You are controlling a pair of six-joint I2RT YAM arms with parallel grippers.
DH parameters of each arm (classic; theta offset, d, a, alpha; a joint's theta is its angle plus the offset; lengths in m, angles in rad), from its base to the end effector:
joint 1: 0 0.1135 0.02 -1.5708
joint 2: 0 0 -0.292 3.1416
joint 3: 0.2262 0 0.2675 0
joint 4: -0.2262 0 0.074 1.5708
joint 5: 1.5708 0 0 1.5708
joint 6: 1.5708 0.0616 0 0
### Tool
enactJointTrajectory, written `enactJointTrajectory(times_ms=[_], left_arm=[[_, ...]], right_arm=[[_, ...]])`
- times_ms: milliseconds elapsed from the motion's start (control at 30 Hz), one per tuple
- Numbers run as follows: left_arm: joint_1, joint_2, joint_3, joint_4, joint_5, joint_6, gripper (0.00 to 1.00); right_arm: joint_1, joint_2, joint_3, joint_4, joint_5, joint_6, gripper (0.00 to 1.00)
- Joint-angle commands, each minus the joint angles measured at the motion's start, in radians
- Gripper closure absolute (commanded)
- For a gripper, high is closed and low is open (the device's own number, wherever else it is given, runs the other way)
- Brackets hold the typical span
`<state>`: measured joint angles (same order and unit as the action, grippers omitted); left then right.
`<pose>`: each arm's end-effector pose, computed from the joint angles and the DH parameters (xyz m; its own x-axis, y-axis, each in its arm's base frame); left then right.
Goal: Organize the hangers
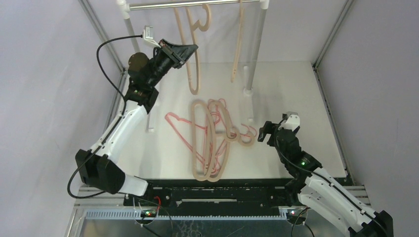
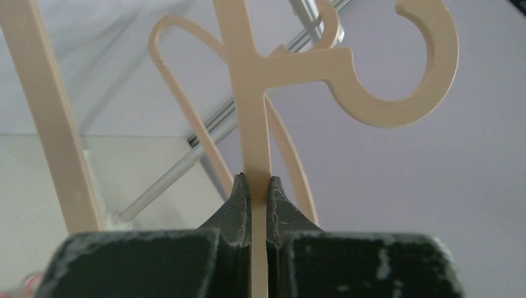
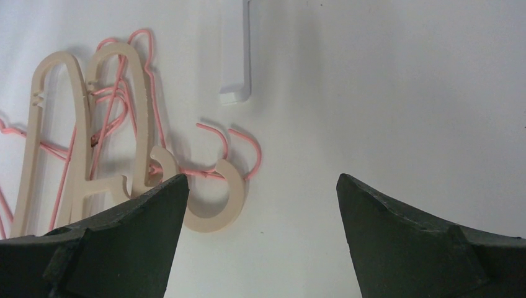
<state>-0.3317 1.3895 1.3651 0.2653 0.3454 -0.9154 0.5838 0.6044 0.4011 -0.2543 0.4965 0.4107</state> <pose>0.3313 -0.1362 0.4858 -0.3519 -0.6678 -0.6559 0.5551 0.4154 -0.7207 0.1515 0.0649 0.2289 -0.3891 0.1637 -0.9065 0.0298 0.9858 0.1652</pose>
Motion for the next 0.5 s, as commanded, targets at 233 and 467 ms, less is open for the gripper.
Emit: enactJointTrajectory(times_ms=[233, 467], left_arm=[[0.009, 0.186, 0.116, 0.270, 0.012, -0.296, 1.00], [-0.002, 0.273, 0.200, 0.329, -0.016, -0.401, 1.00]], right_arm=[[-0.013, 0.017, 0.038, 0.027, 0.024, -0.020, 0.02], [-0.019, 0.036, 0.035, 0.028, 0.017, -0.018, 0.03]])
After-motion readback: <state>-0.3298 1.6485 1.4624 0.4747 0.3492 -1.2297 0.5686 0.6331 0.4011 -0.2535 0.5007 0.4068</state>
